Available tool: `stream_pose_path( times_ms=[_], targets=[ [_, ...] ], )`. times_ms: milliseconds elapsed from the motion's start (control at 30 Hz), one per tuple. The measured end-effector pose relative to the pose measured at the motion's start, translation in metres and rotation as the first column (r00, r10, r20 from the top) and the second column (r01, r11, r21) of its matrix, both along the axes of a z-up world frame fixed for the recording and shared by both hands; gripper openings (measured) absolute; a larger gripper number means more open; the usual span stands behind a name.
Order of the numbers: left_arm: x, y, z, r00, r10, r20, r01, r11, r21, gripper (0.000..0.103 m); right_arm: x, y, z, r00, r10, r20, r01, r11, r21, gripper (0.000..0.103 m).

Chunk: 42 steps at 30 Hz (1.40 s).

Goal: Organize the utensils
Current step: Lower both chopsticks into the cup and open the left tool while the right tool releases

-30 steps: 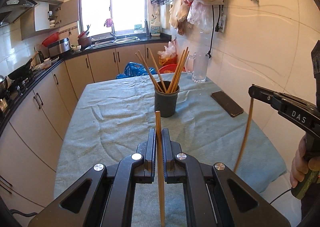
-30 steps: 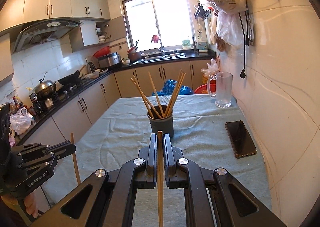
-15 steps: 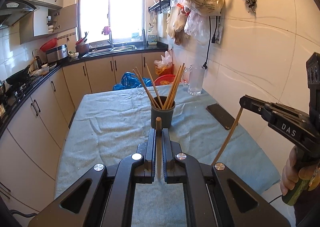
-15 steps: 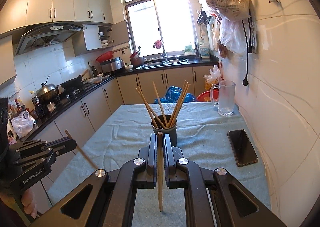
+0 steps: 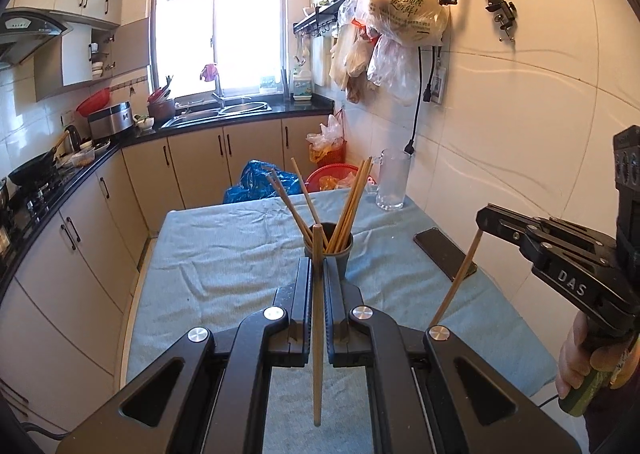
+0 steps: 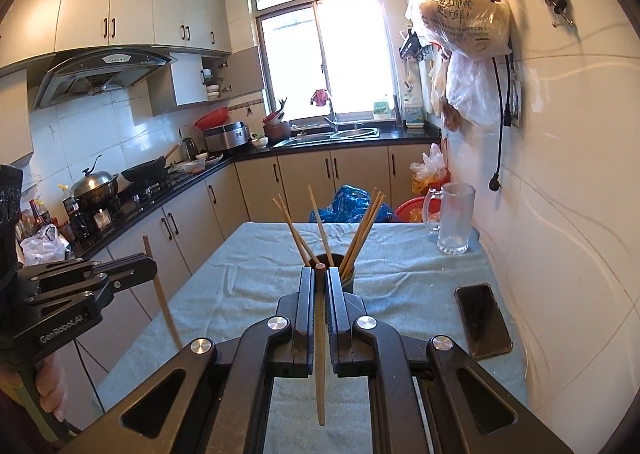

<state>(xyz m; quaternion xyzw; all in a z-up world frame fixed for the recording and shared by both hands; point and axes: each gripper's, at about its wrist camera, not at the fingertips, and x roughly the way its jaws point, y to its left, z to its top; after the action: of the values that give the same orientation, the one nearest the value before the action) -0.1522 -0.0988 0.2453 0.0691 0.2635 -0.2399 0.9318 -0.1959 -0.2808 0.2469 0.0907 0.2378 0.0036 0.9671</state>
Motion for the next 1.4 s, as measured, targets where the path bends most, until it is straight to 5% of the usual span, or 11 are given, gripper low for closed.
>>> stream_pose_path(
  times_ms=[400,900,1167,1400],
  targets=[
    [0.033,-0.022,0.032,0.999,-0.051,0.014,0.051,0.999,0.014,0.005,0.037,-0.015,0.031,0.999,-0.013,0.036,0.014,1.0,-0.006,0.006],
    [0.147,-0.069,0.07,1.0,-0.013,0.014,0.014,0.996,-0.083,0.005,0.137,-0.043,0.071,0.992,-0.058,0.111,0.05,0.996,0.07,0.006],
    [0.198,-0.094,0.03,0.999,0.009,-0.048,-0.012,0.998,-0.059,0.004,0.177,-0.053,0.038,0.995,-0.086,0.059,0.081,0.992,0.093,0.006],
    [0.205,-0.089,0.0,0.994,0.018,-0.104,-0.023,0.999,-0.045,0.004,0.196,-0.057,-0.007,0.996,-0.083,-0.038,0.087,0.99,0.109,0.006]
  ],
)
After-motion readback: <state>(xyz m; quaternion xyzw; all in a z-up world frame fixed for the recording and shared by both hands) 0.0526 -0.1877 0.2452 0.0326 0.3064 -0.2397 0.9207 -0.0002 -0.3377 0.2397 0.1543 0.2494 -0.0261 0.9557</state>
